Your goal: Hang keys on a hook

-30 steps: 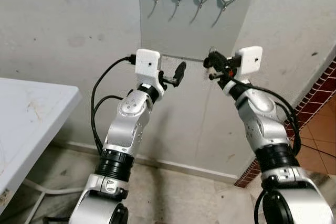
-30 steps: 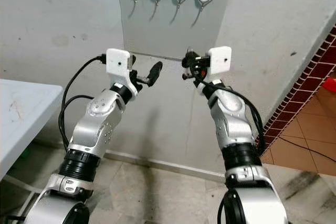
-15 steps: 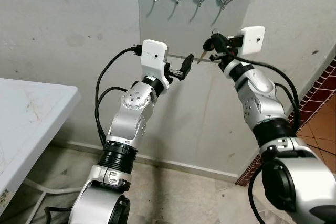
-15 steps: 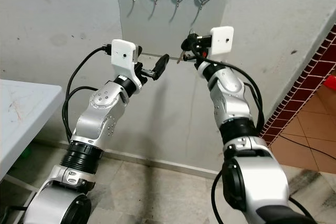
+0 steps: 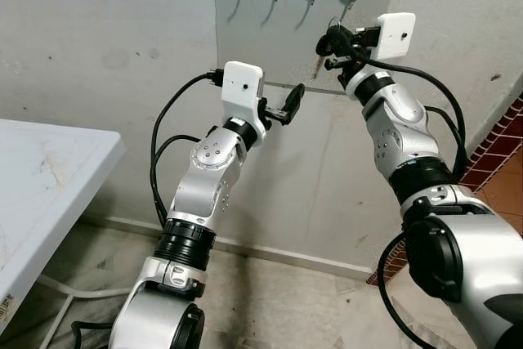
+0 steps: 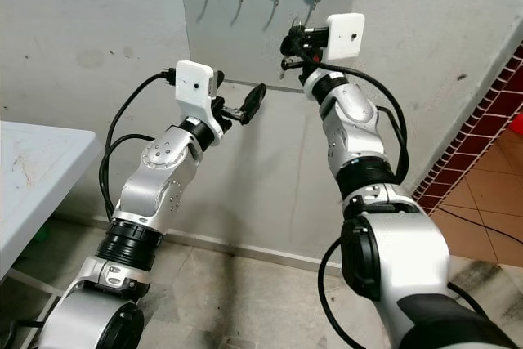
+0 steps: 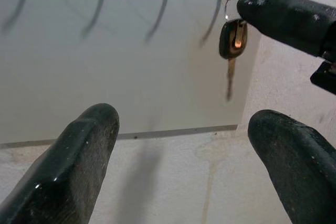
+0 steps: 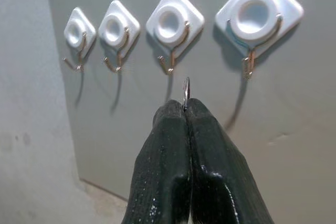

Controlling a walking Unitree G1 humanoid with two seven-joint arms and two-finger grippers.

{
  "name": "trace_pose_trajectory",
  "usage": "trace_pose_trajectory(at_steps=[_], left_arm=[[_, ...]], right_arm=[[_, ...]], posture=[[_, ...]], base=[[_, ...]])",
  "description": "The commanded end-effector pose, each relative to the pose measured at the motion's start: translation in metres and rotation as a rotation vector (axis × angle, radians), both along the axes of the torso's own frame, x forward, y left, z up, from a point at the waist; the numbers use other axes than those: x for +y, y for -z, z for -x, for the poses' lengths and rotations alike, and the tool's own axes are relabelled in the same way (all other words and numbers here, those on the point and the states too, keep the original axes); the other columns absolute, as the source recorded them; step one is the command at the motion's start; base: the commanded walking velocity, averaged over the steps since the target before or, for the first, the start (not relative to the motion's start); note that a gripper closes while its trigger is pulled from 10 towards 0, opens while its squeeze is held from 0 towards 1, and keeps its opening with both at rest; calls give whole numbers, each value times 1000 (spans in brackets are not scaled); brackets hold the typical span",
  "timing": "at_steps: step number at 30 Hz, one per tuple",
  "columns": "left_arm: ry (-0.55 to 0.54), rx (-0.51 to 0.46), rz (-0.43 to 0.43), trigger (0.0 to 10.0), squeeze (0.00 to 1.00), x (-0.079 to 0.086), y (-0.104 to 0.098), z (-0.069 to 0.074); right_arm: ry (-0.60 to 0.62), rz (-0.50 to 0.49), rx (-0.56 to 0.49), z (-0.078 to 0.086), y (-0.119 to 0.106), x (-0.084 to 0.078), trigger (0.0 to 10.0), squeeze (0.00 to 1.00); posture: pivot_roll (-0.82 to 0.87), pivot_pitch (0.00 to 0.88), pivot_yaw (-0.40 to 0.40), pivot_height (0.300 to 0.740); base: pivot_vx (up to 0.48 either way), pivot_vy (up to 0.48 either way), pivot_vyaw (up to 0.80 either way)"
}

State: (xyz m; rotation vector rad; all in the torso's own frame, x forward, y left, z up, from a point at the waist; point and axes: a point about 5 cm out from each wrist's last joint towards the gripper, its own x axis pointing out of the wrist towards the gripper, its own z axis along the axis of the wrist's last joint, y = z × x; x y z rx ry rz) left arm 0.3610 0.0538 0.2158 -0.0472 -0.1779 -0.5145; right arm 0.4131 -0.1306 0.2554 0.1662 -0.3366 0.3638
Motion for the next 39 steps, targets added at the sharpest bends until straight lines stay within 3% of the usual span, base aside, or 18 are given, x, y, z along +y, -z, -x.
trace_pose_trajectory(at_steps=[1, 10, 27, 39], left_arm=[[10, -28, -8, 10000, 0, -3, -10, -2], [25, -35, -8, 10000, 0, -5, -11, 0], [25, -35, -4, 10000, 0, -5, -10, 2], [22, -37, 2, 10000, 0, -5, -11, 2]], right_arm=[[1, -48, -39, -2, -17, -1, 10000, 0], [-1, -180, -30, -4, -25, -5, 10000, 0], [-31, -290, 10, -8, -33, -5, 10000, 0], [-43, -500, 72, -11, -37, -10, 10000, 0]], posture=[[-54, 43, -35, 740], [-51, 50, -33, 740], [-44, 45, -41, 740], [-40, 39, -45, 740]], base=[[0, 0, 0], [0, 0, 0], [0, 0, 0], [0, 0, 0]])
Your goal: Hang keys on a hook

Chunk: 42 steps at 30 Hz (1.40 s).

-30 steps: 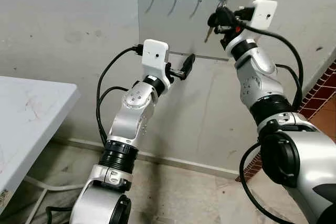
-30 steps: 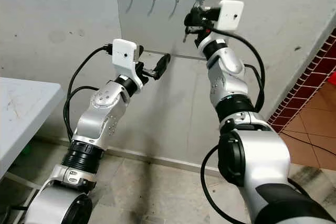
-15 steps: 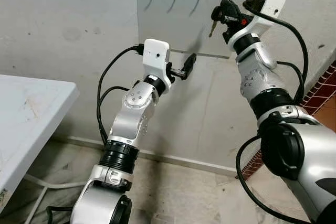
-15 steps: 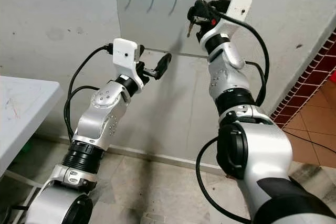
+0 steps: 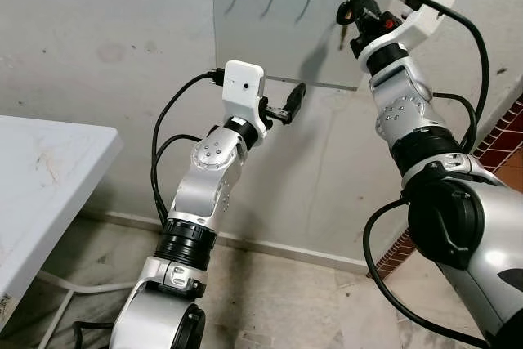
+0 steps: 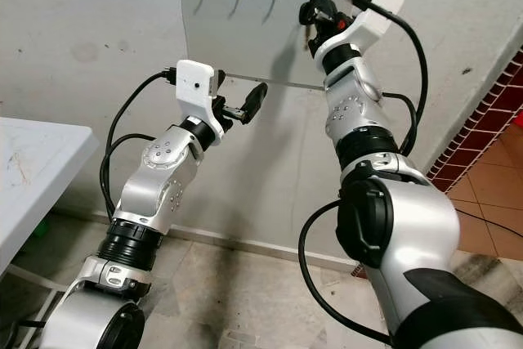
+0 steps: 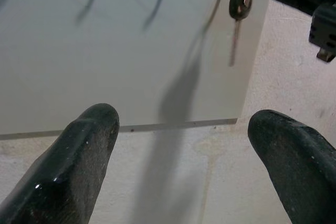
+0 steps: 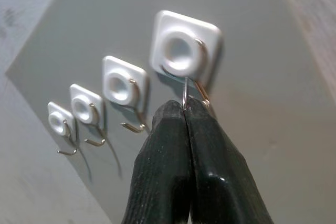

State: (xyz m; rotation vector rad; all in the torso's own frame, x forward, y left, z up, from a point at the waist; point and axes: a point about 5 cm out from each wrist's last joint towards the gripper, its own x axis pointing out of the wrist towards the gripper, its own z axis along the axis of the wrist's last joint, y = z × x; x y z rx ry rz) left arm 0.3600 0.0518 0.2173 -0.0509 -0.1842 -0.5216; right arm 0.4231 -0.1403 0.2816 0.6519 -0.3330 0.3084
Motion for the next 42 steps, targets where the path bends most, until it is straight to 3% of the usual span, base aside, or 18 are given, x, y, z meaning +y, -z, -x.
trace_pose_trajectory(at_steps=[1, 5, 12, 20, 21, 25, 31, 35, 42], left_arm=[[15, -31, -2, 10000, 0, -3, -9, 1], [11, -33, 1, 10000, 0, -2, -11, 2], [3, -33, 4, 10000, 0, 0, -11, 1], [4, -33, 8, 10000, 0, -1, -11, 1], [2, -32, 9, 10000, 0, -1, -11, 1], [-2, -29, 11, 10000, 0, -1, -11, 1], [-14, -25, 12, 10000, 0, 1, -10, 1], [-57, -17, 12, 10000, 0, 6, -5, 1], [-118, 33, 39, 10000, 0, 16, 12, 3]], right_arm=[[-3, -45, -6, -1, -11, -1, 10000, 0], [-24, -152, 40, -2, -7, -3, 10000, 0], [-39, -80, 95, -2, 12, 1, 10000, 0], [-54, -75, 118, -1, 21, 2, 10000, 0], [-54, -81, 119, -1, 22, 2, 10000, 1000], [-52, -81, 105, 0, 23, 0, 10000, 1000], [-27, 41, 43, 3, 26, 0, 10000, 1000], [1, 136, 19, 7, 38, -2, 10000, 1000], [44, 209, 35, 14, 62, -12, 10000, 1000]], posture=[[-40, 39, -45, 740], [-36, 49, -50, 740], [-43, 59, -52, 740], [-43, 59, -52, 740], [-43, 59, -52, 740], [-45, 62, -52, 740], [-41, 57, -53, 740], [-39, 51, -52, 740], [-35, 37, -51, 740]], base=[[0, 0, 0], [0, 0, 0], [0, 0, 0], [0, 0, 0], [0, 0, 0], [0, 0, 0], [0, 0, 0], [0, 0, 0], [0, 0, 0]])
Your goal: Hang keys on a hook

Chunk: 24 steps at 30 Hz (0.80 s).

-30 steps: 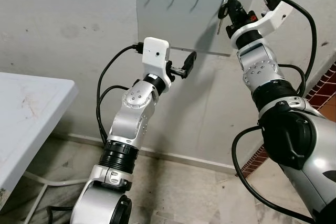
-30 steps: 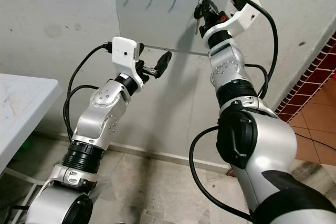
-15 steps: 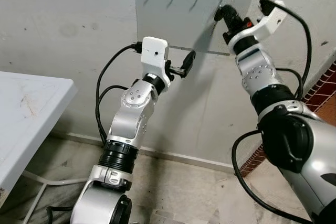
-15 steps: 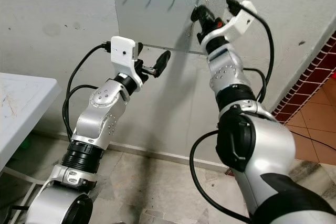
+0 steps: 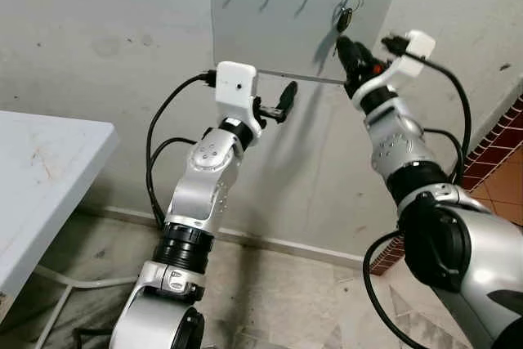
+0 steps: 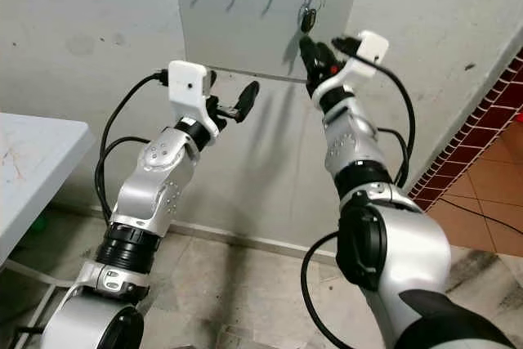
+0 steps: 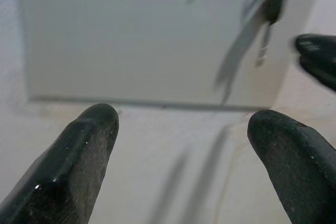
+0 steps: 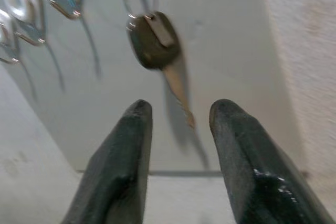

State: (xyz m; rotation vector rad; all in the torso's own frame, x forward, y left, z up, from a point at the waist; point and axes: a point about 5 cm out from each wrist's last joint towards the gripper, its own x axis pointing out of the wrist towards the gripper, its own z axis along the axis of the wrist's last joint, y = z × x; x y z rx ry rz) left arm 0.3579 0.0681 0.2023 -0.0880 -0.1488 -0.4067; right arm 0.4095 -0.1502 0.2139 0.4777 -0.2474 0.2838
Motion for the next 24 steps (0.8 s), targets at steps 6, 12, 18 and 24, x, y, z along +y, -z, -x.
trace_pose_trajectory(at_steps=[6, 12, 18, 24], left_arm=[[-89, 47, 38, 10000, 0, 17, 23, 5], [-185, 120, 67, 10000, 0, 39, 58, 17], [-254, 173, 65, 10000, 0, 53, 79, 24], [-279, 192, 97, 10000, 0, 60, 86, 27]], right_arm=[[73, 81, 2, 16, 34, -19, 10000, 1000], [198, 152, 53, 45, 79, -34, 10000, 0], [241, 196, 117, 72, 109, -39, 10000, 0], [289, 255, 158, 91, 125, -43, 10000, 0]], posture=[[-39, 15, -43, 740], [-59, 0, -28, 740], [-65, 0, -22, 740], [-73, 0, -18, 740]], base=[[0, 0, 0], [0, 0, 0], [0, 0, 0], [0, 0, 0]])
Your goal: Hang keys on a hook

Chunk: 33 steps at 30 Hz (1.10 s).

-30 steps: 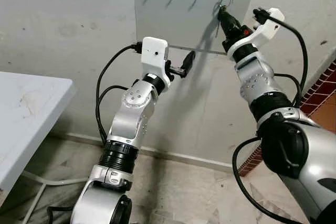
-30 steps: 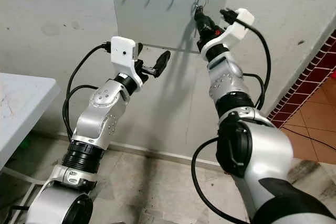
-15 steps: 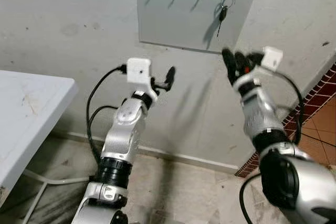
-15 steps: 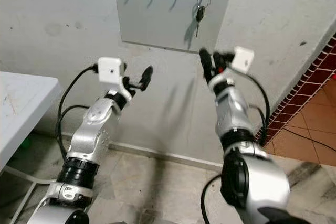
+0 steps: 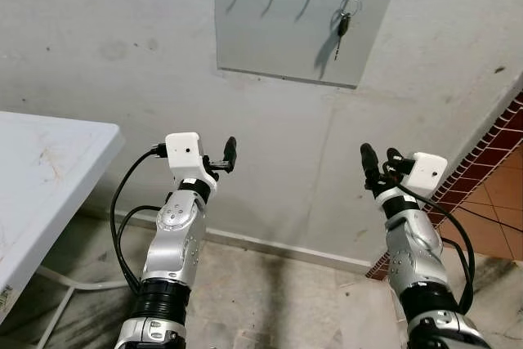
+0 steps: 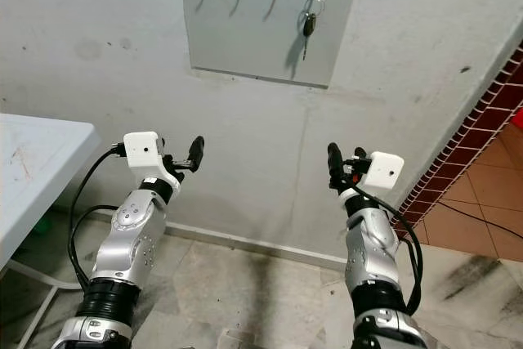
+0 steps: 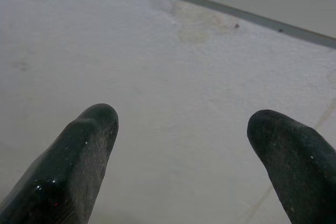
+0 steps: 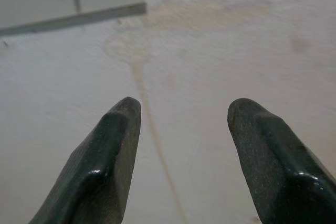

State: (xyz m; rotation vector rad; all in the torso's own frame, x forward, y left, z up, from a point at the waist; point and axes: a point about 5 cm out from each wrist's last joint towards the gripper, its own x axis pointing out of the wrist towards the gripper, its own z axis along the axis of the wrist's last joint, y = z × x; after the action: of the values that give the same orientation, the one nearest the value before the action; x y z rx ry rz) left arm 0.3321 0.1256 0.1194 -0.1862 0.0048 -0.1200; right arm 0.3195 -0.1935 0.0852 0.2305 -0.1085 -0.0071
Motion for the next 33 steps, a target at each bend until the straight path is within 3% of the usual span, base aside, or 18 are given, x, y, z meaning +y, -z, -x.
trace_pose_trajectory(at_steps=[1, 4, 15, 21, 33], left_arm=[[-9, 9, 17, 10000, 0, 3, 5, 2], [-7, 5, 35, 10000, 0, 7, 10, 8], [-15, 20, 67, 10000, 0, 20, 22, 28], [-43, -1, 87, 10000, 0, 31, 25, 42], [-42, -22, 59, 10000, 0, 34, 16, 35]], right_arm=[[3, 33, -3, 4, -2, 0, 10000, 0], [12, 83, 20, 20, 6, -1, 10000, 0], [35, 155, 92, 51, 19, -3, 10000, 0], [25, 182, 99, 57, 16, 1, 10000, 0], [25, 210, 108, 52, 9, 0, 10000, 0]], posture=[[-75, 0, -17, 740], [-76, 0, -17, 740], [-59, 0, -19, 740], [-55, 0, -22, 740], [-43, 0, -26, 740]], base=[[0, 0, 0], [0, 0, 0], [0, 0, 0], [0, 0, 267], [0, 0, 800]])
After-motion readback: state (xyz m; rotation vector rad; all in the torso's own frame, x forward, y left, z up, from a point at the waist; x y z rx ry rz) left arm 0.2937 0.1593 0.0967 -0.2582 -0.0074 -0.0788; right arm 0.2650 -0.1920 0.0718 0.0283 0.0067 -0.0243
